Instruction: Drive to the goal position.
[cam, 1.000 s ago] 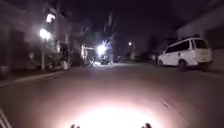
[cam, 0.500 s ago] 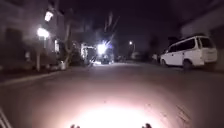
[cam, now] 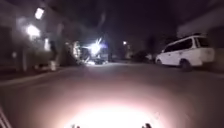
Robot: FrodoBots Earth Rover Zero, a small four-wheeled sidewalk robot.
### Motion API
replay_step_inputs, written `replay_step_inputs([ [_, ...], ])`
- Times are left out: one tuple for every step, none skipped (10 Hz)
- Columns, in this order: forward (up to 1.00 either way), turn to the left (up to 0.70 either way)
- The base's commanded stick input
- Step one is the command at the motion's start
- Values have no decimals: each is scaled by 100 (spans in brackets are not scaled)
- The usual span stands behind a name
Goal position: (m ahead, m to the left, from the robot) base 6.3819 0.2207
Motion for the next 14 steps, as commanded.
replay_step_inputs([
  [70, 0],
  [70, 0],
  [70, 0],
  [70, 0],
  [70, 0],
  [70, 0],
  [70, 0],
  [70, 0],
  [70, 0],
  [70, 0],
  [70, 0],
  [70, 0],
  [70, 0],
  [70, 0],
])
